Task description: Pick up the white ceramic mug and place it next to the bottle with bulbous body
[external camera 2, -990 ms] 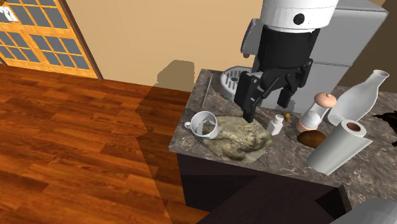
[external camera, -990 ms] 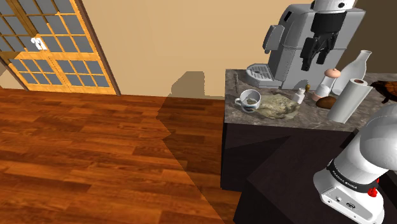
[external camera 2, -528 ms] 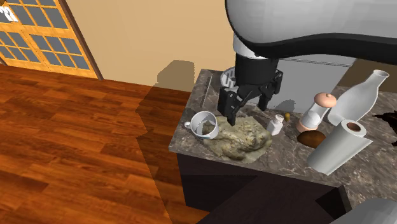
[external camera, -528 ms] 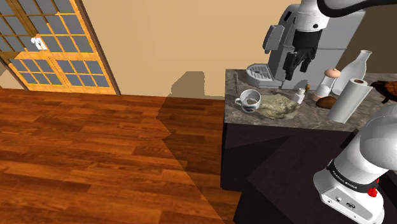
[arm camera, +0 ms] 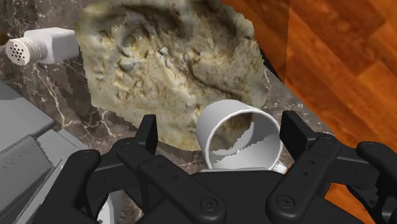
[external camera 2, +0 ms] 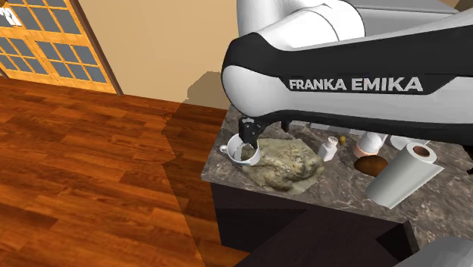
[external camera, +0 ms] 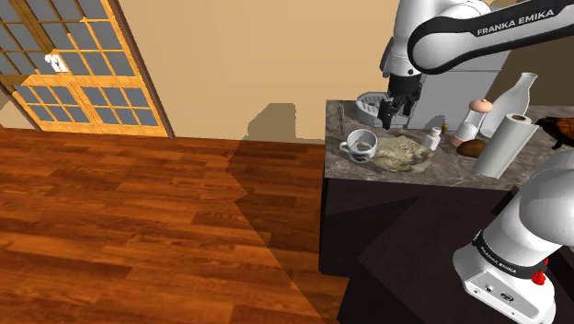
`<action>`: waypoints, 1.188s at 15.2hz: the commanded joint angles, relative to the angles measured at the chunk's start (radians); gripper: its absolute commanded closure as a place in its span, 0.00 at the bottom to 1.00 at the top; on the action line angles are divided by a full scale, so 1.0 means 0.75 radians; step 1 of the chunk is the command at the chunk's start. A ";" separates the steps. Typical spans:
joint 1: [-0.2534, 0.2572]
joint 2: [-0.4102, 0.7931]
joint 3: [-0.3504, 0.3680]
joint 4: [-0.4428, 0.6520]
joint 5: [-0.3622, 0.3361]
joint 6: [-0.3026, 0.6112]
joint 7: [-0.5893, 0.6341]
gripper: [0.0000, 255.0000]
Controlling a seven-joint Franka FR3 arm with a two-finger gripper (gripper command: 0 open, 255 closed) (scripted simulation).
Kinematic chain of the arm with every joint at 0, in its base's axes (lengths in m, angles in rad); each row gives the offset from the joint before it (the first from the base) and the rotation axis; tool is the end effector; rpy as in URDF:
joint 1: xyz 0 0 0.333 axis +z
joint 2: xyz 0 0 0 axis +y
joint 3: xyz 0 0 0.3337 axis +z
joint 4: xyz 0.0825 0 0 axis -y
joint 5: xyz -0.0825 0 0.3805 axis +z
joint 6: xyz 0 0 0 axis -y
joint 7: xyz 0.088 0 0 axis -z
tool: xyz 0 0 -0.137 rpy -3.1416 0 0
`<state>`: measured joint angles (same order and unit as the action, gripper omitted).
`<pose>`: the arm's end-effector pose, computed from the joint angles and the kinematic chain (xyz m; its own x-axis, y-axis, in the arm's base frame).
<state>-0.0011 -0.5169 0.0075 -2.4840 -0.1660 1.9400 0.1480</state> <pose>0.3745 -0.0134 0.4550 0.9967 -0.0811 -0.0085 -0.0787 -0.9841 0.1591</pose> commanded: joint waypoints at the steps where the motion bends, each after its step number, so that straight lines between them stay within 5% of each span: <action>1: -0.012 0.079 0.013 -0.010 -0.044 0.107 0.028 0.00; 8: -0.070 0.422 0.062 0.070 -0.252 0.408 0.180 0.00; 18: -0.097 0.518 0.043 0.024 -0.311 0.550 0.216 0.00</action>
<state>-0.0728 -0.1320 0.0405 -2.4637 -0.3968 2.3462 0.3078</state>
